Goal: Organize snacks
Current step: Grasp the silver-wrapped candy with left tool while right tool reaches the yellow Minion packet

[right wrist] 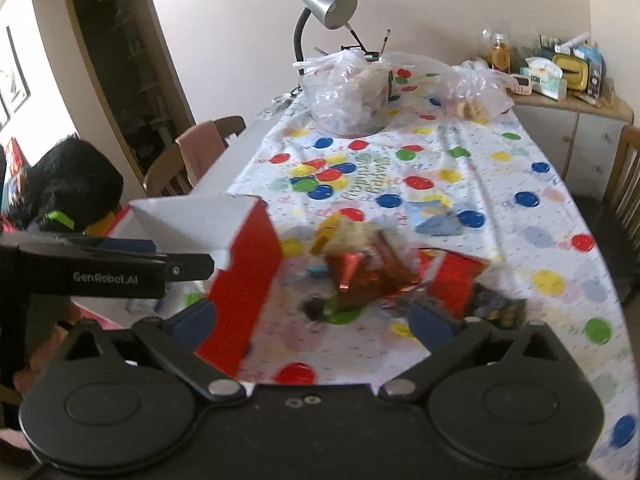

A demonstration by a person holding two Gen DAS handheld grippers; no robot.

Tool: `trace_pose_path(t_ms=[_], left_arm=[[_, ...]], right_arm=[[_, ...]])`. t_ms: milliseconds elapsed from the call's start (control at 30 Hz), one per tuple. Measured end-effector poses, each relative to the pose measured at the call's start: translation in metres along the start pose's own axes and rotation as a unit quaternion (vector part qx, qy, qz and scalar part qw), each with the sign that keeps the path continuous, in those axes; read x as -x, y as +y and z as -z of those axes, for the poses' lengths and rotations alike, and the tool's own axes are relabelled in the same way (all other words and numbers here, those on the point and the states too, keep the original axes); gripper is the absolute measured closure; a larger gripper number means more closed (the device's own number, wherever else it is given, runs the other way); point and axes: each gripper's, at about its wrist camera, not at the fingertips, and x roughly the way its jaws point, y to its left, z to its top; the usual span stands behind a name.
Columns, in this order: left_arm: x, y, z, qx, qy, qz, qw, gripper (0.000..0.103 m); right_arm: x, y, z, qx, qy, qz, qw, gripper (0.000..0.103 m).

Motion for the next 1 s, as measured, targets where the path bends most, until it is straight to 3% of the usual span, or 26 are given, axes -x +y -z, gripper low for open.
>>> trace_pose_path(t_ms=[433, 633, 767, 1000], left_arm=[[-0.068, -0.049, 0.01, 0.023, 0.056, -0.049, 0.997, 0.019], [-0.1, -0.062, 0.019, 0.024, 0.093, -0.065, 0.9932, 0.019], [-0.114, -0.075, 0.017, 0.001, 0.09, -0.091, 0.9918, 0.018], [-0.138, -0.084, 0.014, 0.012, 0.112, -0.097, 0.9889, 0.018]], right_arm=[[-0.042, -0.08, 0.014, 0.068, 0.066, -0.011, 0.995, 0.001], [-0.069, -0.098, 0.022, 0.097, 0.095, -0.031, 0.99, 0.002], [-0.086, -0.105, 0.025, 0.113, 0.115, -0.042, 0.986, 0.005], [-0.111, -0.114, 0.027, 0.134, 0.14, -0.059, 0.979, 0.015]])
